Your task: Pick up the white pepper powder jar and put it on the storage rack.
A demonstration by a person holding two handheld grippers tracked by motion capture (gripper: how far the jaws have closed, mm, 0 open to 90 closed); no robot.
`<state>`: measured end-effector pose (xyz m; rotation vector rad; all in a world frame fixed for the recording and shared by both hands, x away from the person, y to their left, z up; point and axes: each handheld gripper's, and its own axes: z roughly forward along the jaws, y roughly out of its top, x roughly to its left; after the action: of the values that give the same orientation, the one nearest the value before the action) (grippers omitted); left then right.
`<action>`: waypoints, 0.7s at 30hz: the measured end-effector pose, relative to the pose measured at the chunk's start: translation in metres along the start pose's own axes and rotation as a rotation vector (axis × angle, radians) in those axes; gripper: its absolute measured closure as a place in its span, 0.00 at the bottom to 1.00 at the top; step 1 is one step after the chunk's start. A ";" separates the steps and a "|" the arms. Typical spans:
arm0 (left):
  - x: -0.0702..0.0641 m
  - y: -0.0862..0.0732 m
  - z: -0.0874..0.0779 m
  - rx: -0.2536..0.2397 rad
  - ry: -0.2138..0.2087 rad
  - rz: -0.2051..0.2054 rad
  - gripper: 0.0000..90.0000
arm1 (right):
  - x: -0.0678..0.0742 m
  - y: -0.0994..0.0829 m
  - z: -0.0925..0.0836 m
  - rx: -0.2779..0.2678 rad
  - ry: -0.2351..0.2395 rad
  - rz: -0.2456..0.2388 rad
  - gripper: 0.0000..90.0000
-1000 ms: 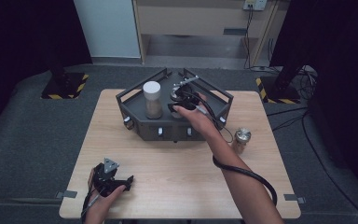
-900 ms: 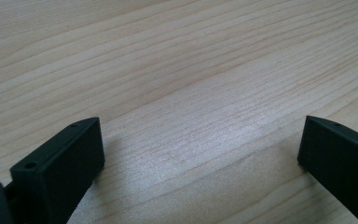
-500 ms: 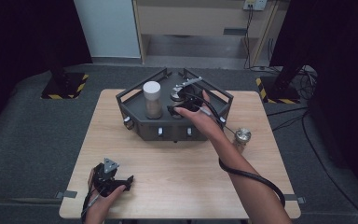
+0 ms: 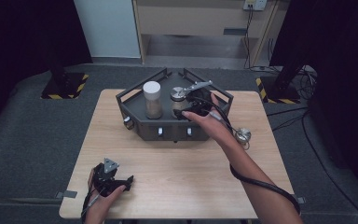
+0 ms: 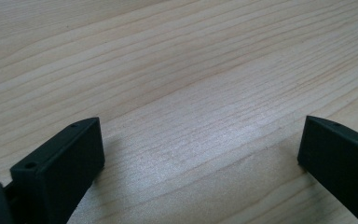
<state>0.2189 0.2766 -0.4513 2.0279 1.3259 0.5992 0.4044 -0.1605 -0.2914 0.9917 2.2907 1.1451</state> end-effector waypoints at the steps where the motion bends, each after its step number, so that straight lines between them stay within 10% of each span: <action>1: 0.000 0.000 0.000 0.000 -0.001 0.000 0.00 | 0.000 -0.002 -0.002 -0.002 0.002 -0.001 0.04; 21: 0.000 0.000 0.000 0.000 -0.001 0.000 0.00 | -0.018 -0.029 -0.049 -0.029 -0.004 0.021 0.04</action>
<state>0.2190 0.2767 -0.4513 2.0282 1.3251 0.5984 0.3742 -0.2117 -0.2860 1.0085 2.2592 1.1807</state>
